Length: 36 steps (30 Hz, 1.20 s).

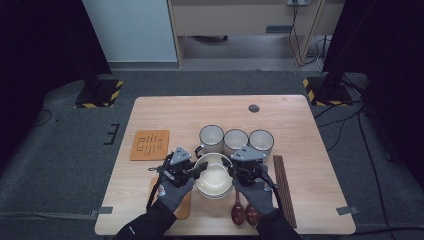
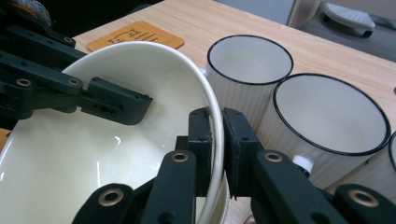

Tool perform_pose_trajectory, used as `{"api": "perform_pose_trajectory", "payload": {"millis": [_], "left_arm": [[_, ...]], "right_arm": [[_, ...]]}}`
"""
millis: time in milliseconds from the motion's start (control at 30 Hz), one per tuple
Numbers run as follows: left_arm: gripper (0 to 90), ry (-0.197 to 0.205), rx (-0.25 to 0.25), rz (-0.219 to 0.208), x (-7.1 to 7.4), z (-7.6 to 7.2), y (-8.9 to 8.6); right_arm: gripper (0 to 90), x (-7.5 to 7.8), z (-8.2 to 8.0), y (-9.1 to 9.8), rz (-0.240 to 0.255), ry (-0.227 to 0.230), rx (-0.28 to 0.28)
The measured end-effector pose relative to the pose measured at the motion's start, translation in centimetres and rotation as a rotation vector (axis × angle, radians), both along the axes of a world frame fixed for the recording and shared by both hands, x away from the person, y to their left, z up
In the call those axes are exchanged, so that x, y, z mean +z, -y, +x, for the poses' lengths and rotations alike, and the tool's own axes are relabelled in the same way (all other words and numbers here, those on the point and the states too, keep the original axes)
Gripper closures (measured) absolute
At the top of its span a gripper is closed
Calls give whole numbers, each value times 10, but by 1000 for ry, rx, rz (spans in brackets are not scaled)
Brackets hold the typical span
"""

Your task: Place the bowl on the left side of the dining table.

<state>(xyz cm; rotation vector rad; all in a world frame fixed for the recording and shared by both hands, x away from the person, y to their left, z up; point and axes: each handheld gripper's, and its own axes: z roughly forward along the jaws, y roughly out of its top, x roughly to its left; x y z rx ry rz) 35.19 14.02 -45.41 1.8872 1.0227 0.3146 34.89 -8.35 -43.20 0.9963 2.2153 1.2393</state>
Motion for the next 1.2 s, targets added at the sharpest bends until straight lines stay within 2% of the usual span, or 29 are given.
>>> {"api": "perform_pose_trajectory", "payload": {"millis": [133, 367, 533, 700, 900, 1200], "left_arm": [[814, 8, 13, 34, 1, -1, 2], [815, 20, 18, 32, 5, -2, 2], [815, 29, 11, 28, 9, -2, 2], [815, 29, 10, 19, 11, -2, 0], [815, 34, 16, 9, 13, -1, -3], [814, 42, 27, -7, 18, 0, -9]], "right_arm": [[816, 2, -3, -2, -23, 22, 4], [814, 2, -4, 0, 2, 36, 2], [791, 3, -5, 3, 47, 32, -2], [672, 5, -5, 5, 89, 12, 24], [478, 8, -7, 5, 146, 6, 57], [324, 18, -7, 16, 223, 67, 30]]}}
